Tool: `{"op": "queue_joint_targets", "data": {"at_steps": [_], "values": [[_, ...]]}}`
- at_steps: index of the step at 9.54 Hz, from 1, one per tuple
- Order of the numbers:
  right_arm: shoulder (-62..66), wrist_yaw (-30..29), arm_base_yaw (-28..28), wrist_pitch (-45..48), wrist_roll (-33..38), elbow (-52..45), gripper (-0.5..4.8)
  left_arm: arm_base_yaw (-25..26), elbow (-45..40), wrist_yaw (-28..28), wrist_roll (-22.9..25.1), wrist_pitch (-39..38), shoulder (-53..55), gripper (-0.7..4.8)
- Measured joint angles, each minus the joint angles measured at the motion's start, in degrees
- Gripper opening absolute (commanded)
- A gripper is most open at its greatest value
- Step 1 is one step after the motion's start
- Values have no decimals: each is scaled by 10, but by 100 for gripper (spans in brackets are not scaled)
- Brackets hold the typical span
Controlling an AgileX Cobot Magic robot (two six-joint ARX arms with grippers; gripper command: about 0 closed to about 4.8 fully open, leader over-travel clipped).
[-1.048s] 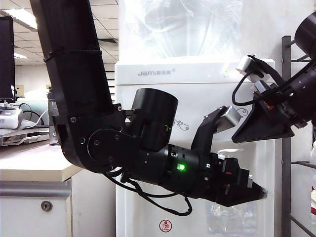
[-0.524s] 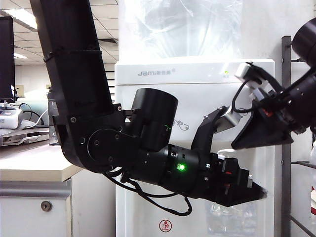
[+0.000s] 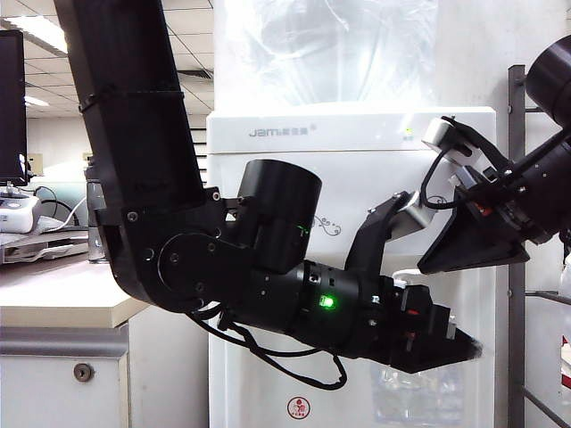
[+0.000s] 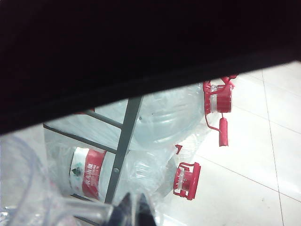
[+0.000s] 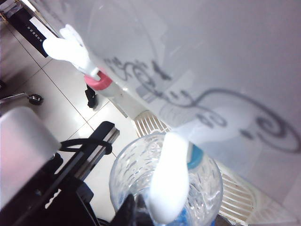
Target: Pick up the plastic mug from the left desk, go to the cold water outlet of the water dispenser, press the vertical switch to get some water, then put the mug back on the desk.
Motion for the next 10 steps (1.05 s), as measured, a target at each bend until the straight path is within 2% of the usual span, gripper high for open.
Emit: {"op": "queue_joint_targets", "data": {"at_steps": [5,10], "values": [[-22,0,1,-7,23,0,-1,0,0,0,0,0,0,-6],[-34,21,2,7,11,0,-1,0,0,0,0,0,0,-6]]}}
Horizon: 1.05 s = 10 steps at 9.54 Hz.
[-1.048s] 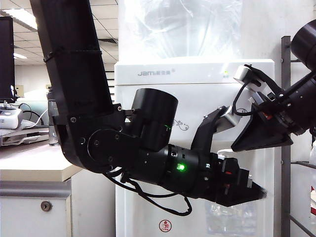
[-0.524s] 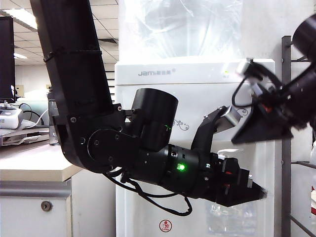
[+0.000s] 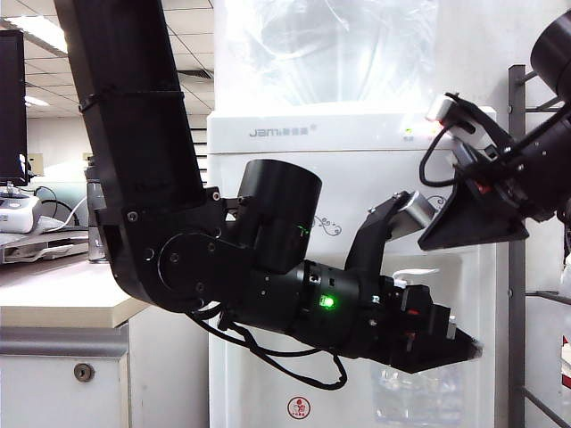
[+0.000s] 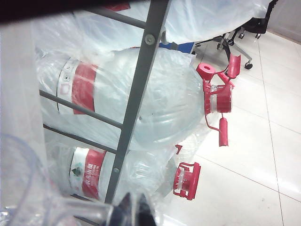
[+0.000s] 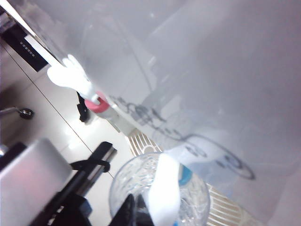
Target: Pick up the plastic mug from the left desk, go to the cold water outlet of the water dispenser, press the vertical switch to get some water, then put the mug back on the desk.
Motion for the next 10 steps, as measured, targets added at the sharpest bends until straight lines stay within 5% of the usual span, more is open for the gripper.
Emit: {"op": "queue_joint_targets", "data": {"at_steps": [10], "values": [[39,9,1,12,-23,0,-1,0,0,-2,0,0,0,-6]]}}
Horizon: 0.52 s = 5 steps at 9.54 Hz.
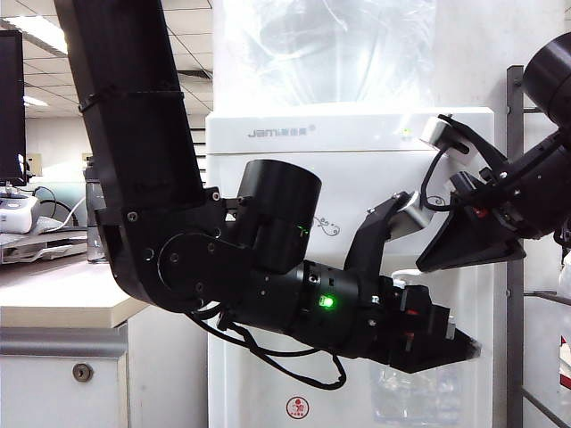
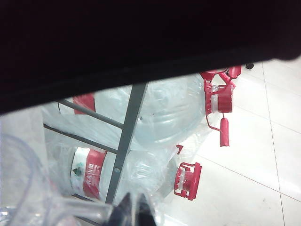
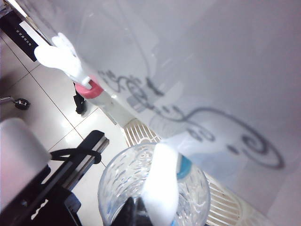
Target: Pick up the plastic mug from the left desk, go to the cold water outlet of the water dispenser, press the vertical switch to get some water, then put the mug back on the desk.
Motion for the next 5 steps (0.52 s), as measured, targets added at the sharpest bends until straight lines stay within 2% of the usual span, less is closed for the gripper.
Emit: {"op": "queue_joint_targets", "data": {"at_steps": [5], "values": [[-12,19,2,-13,0,0,-1,0,0,0,0,0,0,-6]]}}
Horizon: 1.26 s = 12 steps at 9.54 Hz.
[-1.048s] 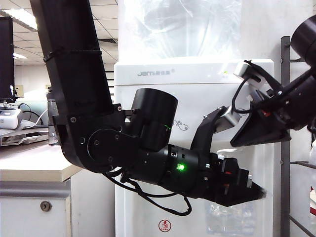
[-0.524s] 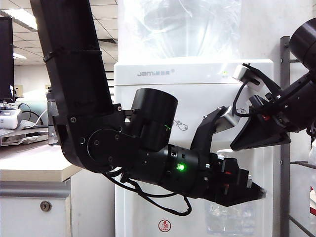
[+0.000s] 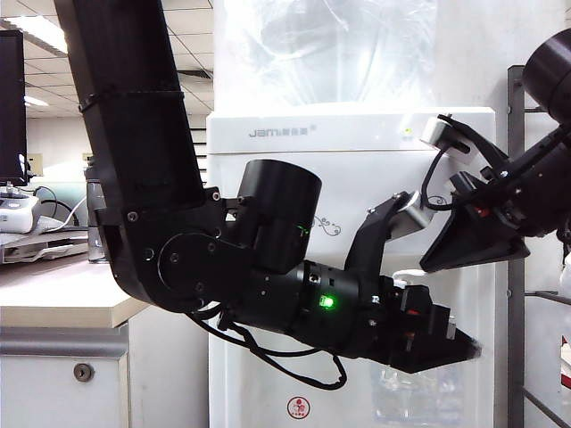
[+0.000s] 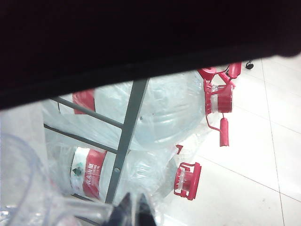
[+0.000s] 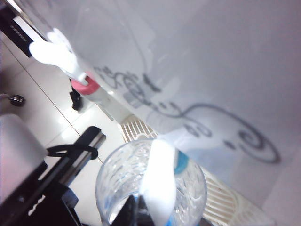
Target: Pick up the plastic mug from the left desk, go to the cold water outlet of the water dispenser, press the vertical switch to get some water, then put the mug back on the desk.
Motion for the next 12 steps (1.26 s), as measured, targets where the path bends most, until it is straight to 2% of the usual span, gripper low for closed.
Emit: {"op": "queue_joint_targets", "data": {"at_steps": [3,9,12], "values": [[-4,15,0,-7,-23,0,-1,0,0,0,0,0,0,-6],[-11,26,-6,-13,-149,1,-1,0,0,2,0,0,0,-6],[-28,14,-6,-34,-187,1,-1,0,0,2,0,0,0,-6]]}}
